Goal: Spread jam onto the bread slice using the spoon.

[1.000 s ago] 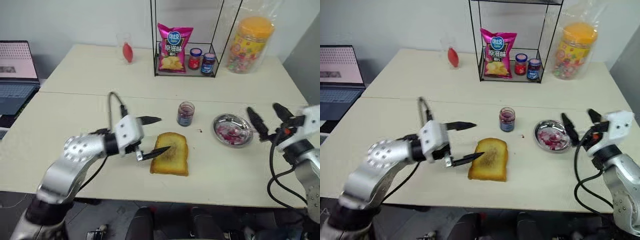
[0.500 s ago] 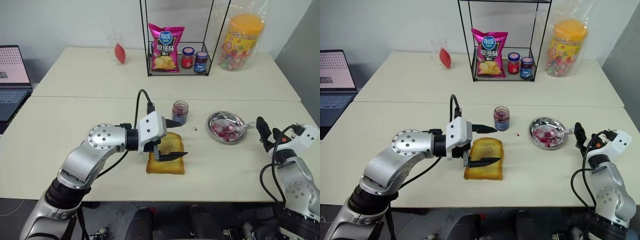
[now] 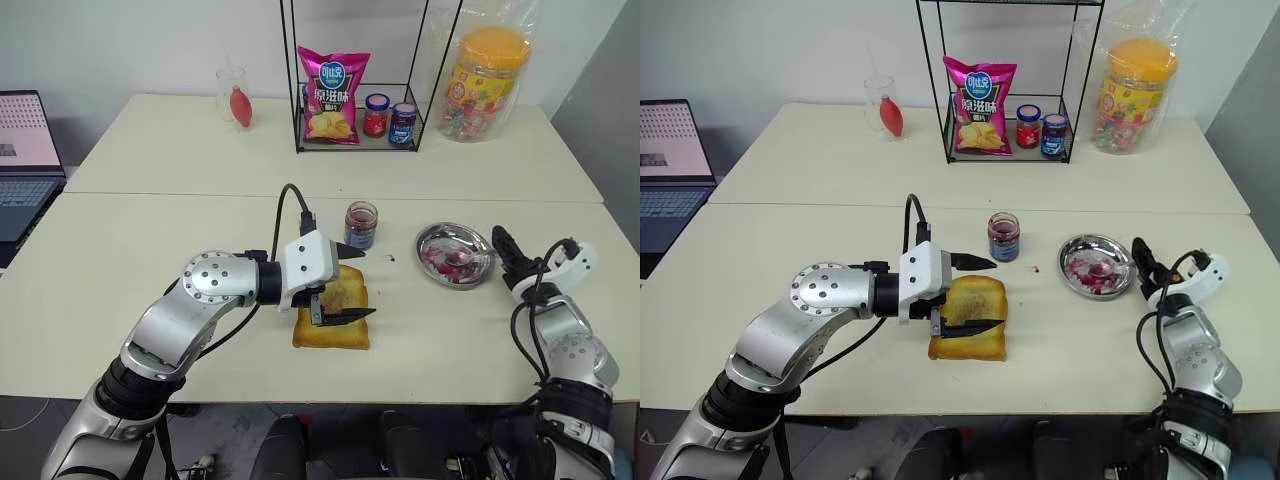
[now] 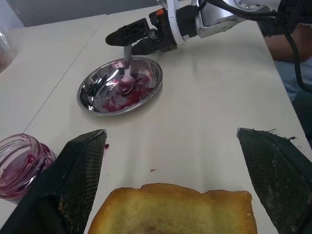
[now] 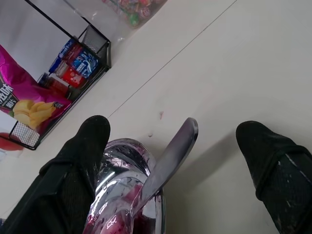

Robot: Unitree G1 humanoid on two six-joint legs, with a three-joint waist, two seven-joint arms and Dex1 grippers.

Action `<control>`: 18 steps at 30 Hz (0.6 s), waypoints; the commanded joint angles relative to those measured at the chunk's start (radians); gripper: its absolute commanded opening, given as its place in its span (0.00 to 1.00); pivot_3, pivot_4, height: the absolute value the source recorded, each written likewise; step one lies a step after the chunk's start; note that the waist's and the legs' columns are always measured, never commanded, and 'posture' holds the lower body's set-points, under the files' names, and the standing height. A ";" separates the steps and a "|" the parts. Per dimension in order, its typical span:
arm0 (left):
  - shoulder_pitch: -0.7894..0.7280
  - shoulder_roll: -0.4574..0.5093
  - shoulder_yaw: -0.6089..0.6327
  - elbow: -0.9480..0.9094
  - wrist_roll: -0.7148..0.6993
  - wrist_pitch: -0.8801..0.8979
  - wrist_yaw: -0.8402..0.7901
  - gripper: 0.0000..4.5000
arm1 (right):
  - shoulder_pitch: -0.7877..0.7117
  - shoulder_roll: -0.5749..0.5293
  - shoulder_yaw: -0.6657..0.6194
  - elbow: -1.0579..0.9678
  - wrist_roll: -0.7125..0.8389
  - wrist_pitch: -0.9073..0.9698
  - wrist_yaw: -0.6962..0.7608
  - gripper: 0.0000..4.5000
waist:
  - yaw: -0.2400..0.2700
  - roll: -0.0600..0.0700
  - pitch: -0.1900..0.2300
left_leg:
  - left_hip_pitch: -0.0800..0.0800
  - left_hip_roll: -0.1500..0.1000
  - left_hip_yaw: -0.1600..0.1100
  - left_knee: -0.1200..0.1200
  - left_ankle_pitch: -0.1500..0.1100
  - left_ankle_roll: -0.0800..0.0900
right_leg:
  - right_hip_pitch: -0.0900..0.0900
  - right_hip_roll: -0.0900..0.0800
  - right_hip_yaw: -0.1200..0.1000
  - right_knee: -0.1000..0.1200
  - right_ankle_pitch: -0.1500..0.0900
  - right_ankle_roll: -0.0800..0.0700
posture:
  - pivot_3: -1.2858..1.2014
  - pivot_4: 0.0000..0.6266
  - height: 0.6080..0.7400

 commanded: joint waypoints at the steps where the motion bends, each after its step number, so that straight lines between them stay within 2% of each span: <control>1: 0.002 -0.005 0.011 -0.014 0.010 -0.022 0.001 1.00 | -0.043 -0.027 -0.029 0.037 0.033 -0.024 0.029 0.96 | -0.001 0.000 0.000 | 0.000 0.000 0.001 0.000 0.000 0.000 | 0.000 0.000 0.001 0.000 0.000 0.001 | 0.52 0.24 1.00; 4: 0.004 -0.005 0.014 -0.013 0.014 -0.021 0.002 1.00 | -0.056 -0.036 -0.040 0.068 0.055 -0.011 0.043 0.86 | -0.001 0.001 0.000 | 0.000 0.000 0.001 0.000 0.000 0.000 | 0.000 0.000 0.001 0.000 0.000 0.001 | 0.52 0.24 1.00; 11: 0.029 0.005 0.024 -0.013 0.019 -0.024 0.001 1.00 | -0.062 -0.048 -0.042 0.087 0.094 0.016 0.054 0.48 | -0.001 0.001 0.000 | 0.000 0.000 0.001 0.000 0.000 0.000 | 0.000 0.000 0.001 0.000 0.000 0.001 | 0.52 0.24 1.00; 18: 0.037 0.008 0.031 -0.001 0.026 -0.033 0.002 1.00 | -0.064 -0.052 -0.037 0.086 0.107 0.016 0.060 0.16 | -0.001 0.001 0.000 | 0.001 0.000 0.001 0.001 0.000 0.000 | 0.000 0.000 0.001 0.001 0.001 0.001 | 0.52 0.24 1.00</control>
